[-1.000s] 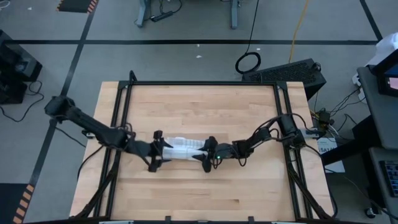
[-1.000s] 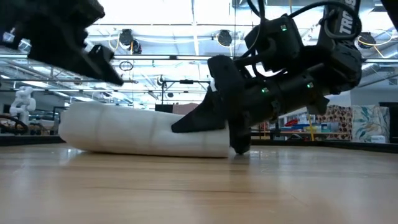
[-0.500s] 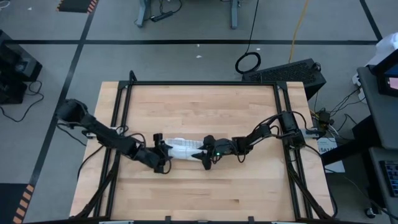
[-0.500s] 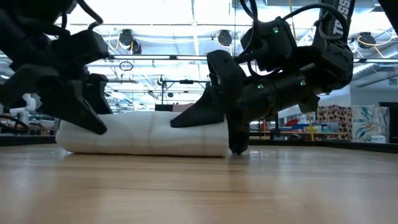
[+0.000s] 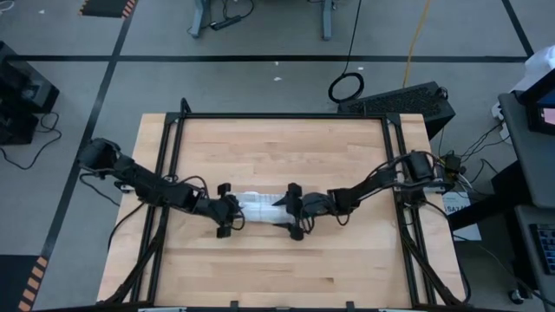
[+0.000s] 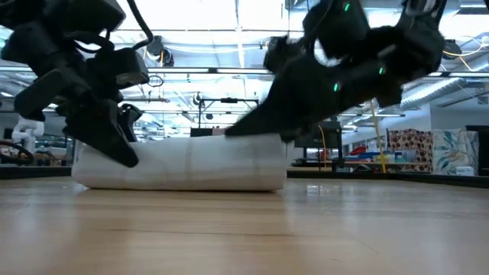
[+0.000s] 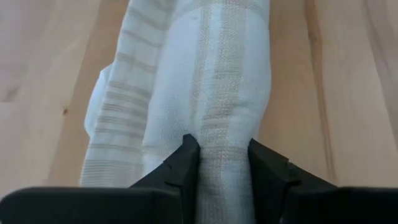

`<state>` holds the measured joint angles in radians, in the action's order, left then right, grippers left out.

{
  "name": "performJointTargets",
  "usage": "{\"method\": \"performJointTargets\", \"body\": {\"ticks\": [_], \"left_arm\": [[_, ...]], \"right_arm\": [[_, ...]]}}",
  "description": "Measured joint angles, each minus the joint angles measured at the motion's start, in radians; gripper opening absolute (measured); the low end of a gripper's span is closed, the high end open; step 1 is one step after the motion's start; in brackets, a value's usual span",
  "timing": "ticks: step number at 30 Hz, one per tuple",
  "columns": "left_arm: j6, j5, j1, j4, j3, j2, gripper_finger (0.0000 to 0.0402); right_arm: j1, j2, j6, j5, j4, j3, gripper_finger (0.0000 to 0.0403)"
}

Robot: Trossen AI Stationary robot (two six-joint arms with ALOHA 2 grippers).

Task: Roll towel
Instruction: Roll the white towel

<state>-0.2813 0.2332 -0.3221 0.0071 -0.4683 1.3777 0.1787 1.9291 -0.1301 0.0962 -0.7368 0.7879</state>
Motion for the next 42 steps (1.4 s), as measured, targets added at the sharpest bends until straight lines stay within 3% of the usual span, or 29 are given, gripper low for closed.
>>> {"method": "performJointTargets", "body": {"ticks": [3,6,13,20,32,37,42], "left_arm": [[0.0,-0.066,0.035,-0.001,0.0,0.0,0.011],[-0.002,-0.148,0.075,0.007,0.0,0.0,0.011],[-0.002,-0.358,0.166,0.047,0.001,0.002,0.0109],[-0.003,-0.453,0.239,0.041,0.002,0.002,0.0109],[0.049,-0.463,0.254,0.047,0.003,-0.013,0.0117],[0.055,-0.444,0.274,-0.041,-0.02,-0.081,0.0166],[0.072,-0.361,0.307,-0.259,-0.073,-0.212,0.0221]], "right_arm": [[0.029,-0.049,0.056,0.011,0.021,0.001,0.0359],[0.073,-0.07,0.086,0.06,0.036,0.001,0.0368],[0.186,0.002,0.245,0.218,-0.035,0.003,0.0346],[0.195,0.11,0.27,0.333,-0.175,0.003,0.0331],[0.104,0.178,0.014,0.343,-0.187,0.007,0.0329],[0.076,0.177,-0.092,0.322,-0.181,0.007,0.0329],[0.058,0.177,-0.196,0.303,-0.182,0.007,0.0329]]}}
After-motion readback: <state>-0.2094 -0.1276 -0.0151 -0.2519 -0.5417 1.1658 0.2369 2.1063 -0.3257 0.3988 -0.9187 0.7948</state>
